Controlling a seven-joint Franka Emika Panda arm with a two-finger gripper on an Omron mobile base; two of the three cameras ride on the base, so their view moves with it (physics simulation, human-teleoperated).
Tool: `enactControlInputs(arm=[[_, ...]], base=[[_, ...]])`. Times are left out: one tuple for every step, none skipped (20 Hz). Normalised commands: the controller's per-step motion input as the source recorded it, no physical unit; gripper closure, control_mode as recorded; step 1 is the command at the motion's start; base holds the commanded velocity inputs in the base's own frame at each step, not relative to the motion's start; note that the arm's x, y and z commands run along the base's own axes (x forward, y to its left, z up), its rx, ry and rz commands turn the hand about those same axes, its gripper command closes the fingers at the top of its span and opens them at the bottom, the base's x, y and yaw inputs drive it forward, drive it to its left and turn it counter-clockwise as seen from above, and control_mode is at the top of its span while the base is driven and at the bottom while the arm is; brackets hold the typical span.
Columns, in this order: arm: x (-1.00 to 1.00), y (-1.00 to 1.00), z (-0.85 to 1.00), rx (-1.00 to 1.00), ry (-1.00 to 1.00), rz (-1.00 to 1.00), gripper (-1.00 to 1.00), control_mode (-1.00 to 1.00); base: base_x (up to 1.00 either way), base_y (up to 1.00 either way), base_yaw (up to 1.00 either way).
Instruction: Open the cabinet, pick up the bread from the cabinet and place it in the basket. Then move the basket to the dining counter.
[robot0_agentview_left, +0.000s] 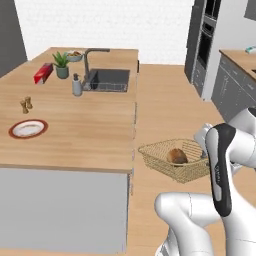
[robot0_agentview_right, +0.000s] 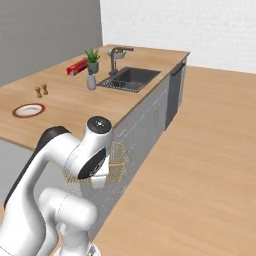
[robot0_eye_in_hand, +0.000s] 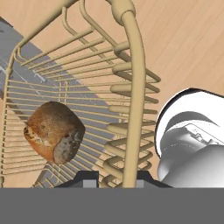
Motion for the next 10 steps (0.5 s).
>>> enactControlInputs(arm=[[0.0, 0.0, 0.0, 0.0, 0.0, 0.0, 1.0, 1.0], [0.0, 0.0, 0.0, 0.0, 0.0, 0.0, 1.0, 1.0], [0.0, 0.0, 0.0, 0.0, 0.0, 0.0, 1.0, 1.0], [0.0, 0.0, 0.0, 0.0, 0.0, 0.0, 1.0, 1.0], [0.0, 0.0, 0.0, 0.0, 0.0, 0.0, 1.0, 1.0], [0.0, 0.0, 0.0, 0.0, 0.0, 0.0, 1.0, 1.0], [0.0, 0.0, 0.0, 0.0, 0.0, 0.0, 1.0, 1.0], [0.0, 0.0, 0.0, 0.0, 0.0, 0.0, 1.0, 1.0], [0.0, 0.0, 0.0, 0.0, 0.0, 0.0, 1.0, 1.0], [0.0, 0.0, 0.0, 0.0, 0.0, 0.0, 1.0, 1.0]], base=[[0.0, 0.92, 0.16], [0.0, 0.86, 0.17], [0.0, 0.83, 0.17], [0.0, 0.82, 0.17], [0.0, 0.69, 0.17], [0.0, 0.62, 0.17], [0.0, 0.61, 0.16], [0.0, 0.66, 0.16], [0.05, 0.67, 0.15], [0.18, 0.67, 0.13]])
